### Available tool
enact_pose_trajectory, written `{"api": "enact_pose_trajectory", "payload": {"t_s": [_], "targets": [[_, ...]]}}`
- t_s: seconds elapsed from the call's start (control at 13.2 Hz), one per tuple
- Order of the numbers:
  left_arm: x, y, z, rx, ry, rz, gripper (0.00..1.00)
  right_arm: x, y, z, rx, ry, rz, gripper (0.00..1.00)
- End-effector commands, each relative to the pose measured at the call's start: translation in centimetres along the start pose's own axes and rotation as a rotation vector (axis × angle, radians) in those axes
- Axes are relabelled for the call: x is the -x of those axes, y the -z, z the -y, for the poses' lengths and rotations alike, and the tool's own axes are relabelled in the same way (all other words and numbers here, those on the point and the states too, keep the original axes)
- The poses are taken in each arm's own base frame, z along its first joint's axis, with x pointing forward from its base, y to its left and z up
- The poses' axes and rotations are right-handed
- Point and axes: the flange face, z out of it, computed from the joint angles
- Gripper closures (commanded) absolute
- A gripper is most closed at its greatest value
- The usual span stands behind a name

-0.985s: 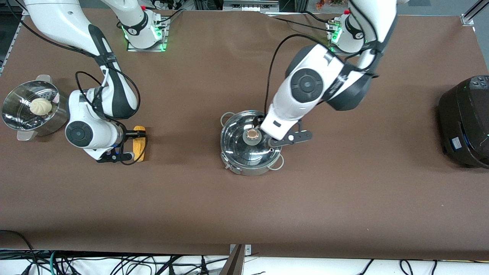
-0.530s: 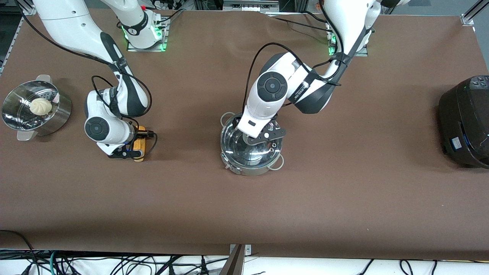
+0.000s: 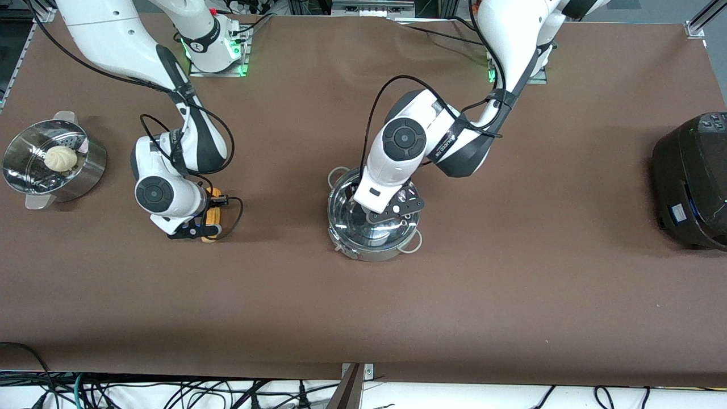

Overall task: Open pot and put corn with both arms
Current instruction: 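Lift the corn with the right gripper while the left gripper grips the lid knob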

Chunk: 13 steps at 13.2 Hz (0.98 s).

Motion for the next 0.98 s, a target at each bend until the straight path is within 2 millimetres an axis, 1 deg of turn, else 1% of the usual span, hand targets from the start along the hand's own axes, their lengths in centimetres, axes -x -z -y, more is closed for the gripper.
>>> {"api": "enact_pose_trajectory", "payload": {"t_s": [0.0,0.15,0.23,0.3,0.45,0.53,0.61,0.68,0.76,0.91], "targets": [[-0.1,-0.3,-0.7,0.006,-0.003,-0.024,0.05,-0.5,6.9,0.3,0.030,-0.011,0.026,0.94],[0.0,-0.6,-0.7,0.002,-0.014,-0.021,0.21,-0.3,10.8,0.4,0.029,-0.012,0.042,0.94],[0.0,-0.7,-0.7,0.000,-0.016,-0.021,0.31,0.2,13.0,0.2,0.026,-0.015,0.062,0.94],[-0.1,-0.6,-0.6,-0.004,-0.021,-0.030,0.46,0.9,15.3,0.1,0.027,-0.016,0.090,0.94],[-0.1,-0.5,-0.6,-0.003,-0.019,-0.029,0.75,2.4,21.1,-0.4,0.036,-0.017,0.095,0.94],[-0.2,-0.4,-0.5,-0.001,-0.015,-0.029,0.82,3.2,23.5,-0.6,0.032,-0.020,0.091,0.93],[-0.1,-0.2,-0.6,0.003,-0.015,-0.028,0.92,4.3,25.5,-0.9,0.027,-0.025,0.095,0.93],[0.0,0.1,-0.7,0.005,-0.012,-0.030,1.00,5.5,27.5,-1.4,0.024,-0.028,0.087,0.93],[0.1,0.2,-0.8,0.004,-0.011,-0.029,1.00,6.7,28.5,-1.7,0.024,-0.032,0.098,0.93],[0.3,0.9,-0.8,0.007,-0.007,-0.027,1.00,9.7,31.4,-2.4,0.019,-0.043,0.092,0.93]]}}
